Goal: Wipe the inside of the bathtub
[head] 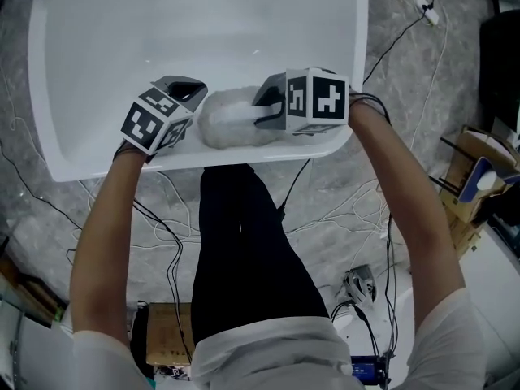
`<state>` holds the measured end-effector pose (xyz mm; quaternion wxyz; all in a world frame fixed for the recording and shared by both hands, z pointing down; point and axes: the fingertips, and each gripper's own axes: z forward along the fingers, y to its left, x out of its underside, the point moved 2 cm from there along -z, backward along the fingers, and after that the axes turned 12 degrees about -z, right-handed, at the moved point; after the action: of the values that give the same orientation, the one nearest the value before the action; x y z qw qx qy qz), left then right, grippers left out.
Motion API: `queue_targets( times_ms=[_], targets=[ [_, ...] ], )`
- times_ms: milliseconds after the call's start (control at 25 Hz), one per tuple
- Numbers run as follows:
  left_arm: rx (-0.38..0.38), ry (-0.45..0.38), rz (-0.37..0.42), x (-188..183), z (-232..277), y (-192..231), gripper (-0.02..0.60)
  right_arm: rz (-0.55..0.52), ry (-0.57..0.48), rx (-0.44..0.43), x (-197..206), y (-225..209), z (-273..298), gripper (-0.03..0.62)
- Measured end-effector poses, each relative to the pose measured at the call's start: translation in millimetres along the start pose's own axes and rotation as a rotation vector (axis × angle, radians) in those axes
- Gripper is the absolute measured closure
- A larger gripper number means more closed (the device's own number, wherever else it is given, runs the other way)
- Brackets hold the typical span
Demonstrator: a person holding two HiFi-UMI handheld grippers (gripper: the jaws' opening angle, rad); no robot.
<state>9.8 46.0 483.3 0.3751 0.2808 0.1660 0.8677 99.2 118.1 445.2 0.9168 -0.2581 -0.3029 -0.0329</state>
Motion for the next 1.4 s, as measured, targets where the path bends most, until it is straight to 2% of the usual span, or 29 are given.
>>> queue_targets(
  times_ms=[320,680,840,1120,1400],
  targets=[
    [0.058,0.001,0.051,-2.1,10.8,-7.8,0.569,0.031,0.007,-0.016,10.8,18.2,-14.5,0.494],
    [0.083,0.001,0.102,-13.7,23.3,-19.1,0.569,0.057,0.114,-0.08,45.9,31.0,-33.4,0.494],
    [0.08,-0.01,0.088,-19.7,25.5,-27.8,0.569,0.058,0.178,-0.133,62.6,36.1,-40.8,0.494],
    [0.058,-0.044,0.036,-24.9,30.8,-33.8,0.569,-0.01,0.374,-0.264,88.6,37.4,-38.0,0.493],
    [0.052,-0.046,0.003,-29.8,41.6,-32.3,0.569,-0.07,0.47,-0.318,100.3,17.8,-25.4,0.494]
  ],
)
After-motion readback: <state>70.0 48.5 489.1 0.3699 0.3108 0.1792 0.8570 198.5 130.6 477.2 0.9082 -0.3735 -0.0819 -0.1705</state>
